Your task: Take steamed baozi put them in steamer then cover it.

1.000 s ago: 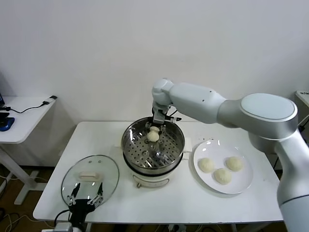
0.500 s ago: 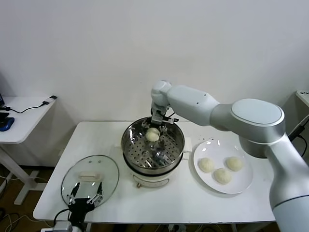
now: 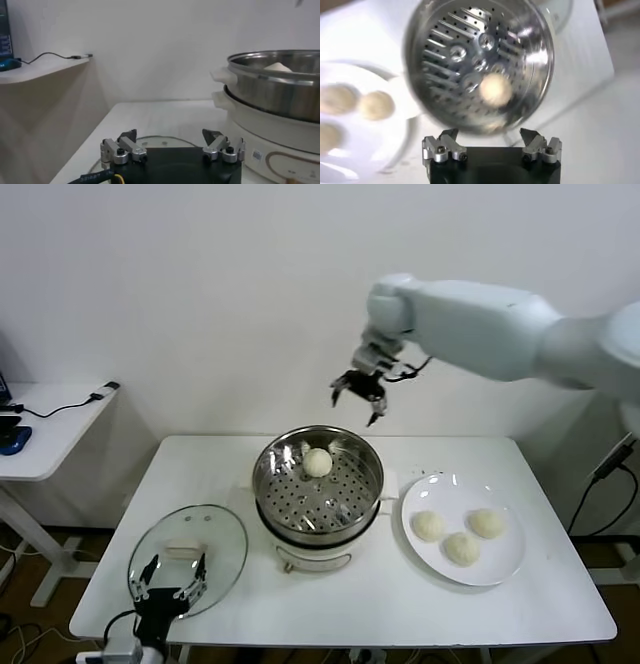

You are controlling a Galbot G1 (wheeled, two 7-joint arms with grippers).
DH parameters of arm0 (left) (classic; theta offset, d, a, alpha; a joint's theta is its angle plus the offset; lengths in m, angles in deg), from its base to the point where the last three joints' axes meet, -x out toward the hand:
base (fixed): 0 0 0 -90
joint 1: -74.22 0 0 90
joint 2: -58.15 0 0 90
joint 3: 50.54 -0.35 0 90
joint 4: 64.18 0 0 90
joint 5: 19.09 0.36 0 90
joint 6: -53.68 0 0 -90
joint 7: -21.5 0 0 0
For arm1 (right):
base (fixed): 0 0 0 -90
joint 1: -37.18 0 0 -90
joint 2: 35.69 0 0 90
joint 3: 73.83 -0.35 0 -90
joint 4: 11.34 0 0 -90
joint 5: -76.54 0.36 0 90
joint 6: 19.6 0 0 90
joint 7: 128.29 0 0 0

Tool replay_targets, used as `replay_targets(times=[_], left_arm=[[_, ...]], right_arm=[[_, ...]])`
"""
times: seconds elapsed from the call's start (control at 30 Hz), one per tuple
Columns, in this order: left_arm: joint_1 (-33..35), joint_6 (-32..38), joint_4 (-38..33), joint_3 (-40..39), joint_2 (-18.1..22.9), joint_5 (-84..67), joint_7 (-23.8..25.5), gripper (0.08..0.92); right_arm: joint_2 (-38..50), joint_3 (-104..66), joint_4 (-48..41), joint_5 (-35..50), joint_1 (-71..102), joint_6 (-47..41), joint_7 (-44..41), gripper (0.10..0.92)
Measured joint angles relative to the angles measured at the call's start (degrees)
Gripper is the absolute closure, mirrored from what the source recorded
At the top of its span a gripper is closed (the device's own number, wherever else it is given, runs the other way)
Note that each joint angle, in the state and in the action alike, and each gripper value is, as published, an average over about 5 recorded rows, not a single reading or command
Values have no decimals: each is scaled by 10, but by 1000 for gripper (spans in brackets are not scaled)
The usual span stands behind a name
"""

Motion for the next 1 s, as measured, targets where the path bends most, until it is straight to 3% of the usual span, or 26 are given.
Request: replay_targets(times=[0.4, 1.0], left_arm=[[1, -4, -8, 4, 6, -2, 0, 177], [4, -5, -6, 1, 10, -1, 0, 177]], right_arm=[[135, 62, 132, 57, 29, -202, 70, 203], [155, -70, 98, 13, 266, -349, 182, 203]])
